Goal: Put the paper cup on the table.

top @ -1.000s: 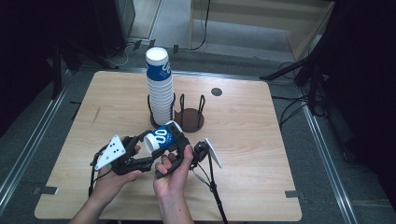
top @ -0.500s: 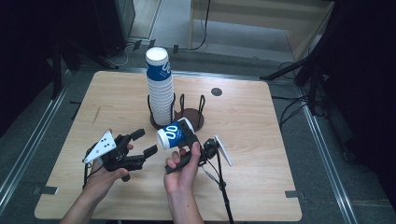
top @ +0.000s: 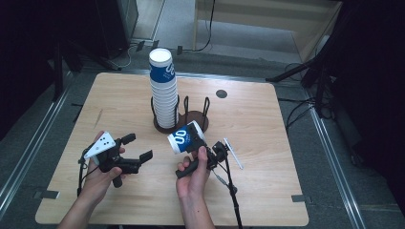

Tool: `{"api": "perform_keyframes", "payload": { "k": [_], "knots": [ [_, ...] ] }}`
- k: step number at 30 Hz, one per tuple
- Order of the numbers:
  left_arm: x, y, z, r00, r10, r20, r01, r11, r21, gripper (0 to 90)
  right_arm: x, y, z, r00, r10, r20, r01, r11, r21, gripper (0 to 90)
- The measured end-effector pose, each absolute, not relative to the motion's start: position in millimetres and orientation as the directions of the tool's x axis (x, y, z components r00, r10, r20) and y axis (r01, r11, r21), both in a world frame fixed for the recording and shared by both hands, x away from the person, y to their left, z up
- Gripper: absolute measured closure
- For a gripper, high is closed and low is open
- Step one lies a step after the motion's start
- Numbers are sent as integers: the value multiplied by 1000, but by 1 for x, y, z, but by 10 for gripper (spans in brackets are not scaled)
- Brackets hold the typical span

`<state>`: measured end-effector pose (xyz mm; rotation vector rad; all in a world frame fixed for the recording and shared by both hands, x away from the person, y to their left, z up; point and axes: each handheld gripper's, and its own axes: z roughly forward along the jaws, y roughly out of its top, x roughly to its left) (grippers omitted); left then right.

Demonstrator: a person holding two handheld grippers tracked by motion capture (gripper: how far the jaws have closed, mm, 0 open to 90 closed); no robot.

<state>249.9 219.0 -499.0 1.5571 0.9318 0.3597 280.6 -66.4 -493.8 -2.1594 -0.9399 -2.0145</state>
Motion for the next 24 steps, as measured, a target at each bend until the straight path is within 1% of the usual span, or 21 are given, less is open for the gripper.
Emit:
{"api": "perform_keyframes", "payload": {
  "k": [5,6,9,10,11,14,17,20,24],
  "knots": [
    [253,230,-504,610,744,-274,395,14,918,0,280,-71,-492,-68,449,891,429,-793,432,146],
    [253,230,-504,610,744,-274,395,14,918,0,280,-72,-492,-88,467,880,418,-784,458,146],
    [255,240,-510,582,772,-255,412,-9,911,0,280,-76,-491,-96,508,856,408,-764,500,146],
    [255,240,-510,582,772,-255,412,-9,911,0,280,-76,-491,-96,508,856,408,-764,500,146],
    [255,243,-512,572,780,-254,416,-9,909,0,280,-78,-491,-106,537,837,395,-750,531,146],
    [258,252,-515,543,803,-245,431,-17,902,0,279,-80,-490,-110,583,805,376,-725,576,145],
    [259,263,-519,505,838,-208,438,-41,898,0,277,-83,-488,-125,622,773,354,-700,620,145],
    [260,271,-523,472,855,-216,451,-24,892,0,279,-87,-486,-119,668,735,341,-668,662,145],
    [261,281,-526,440,874,-205,445,-14,895,0,281,-91,-484,-122,744,656,306,-601,738,144]
  ]
}}
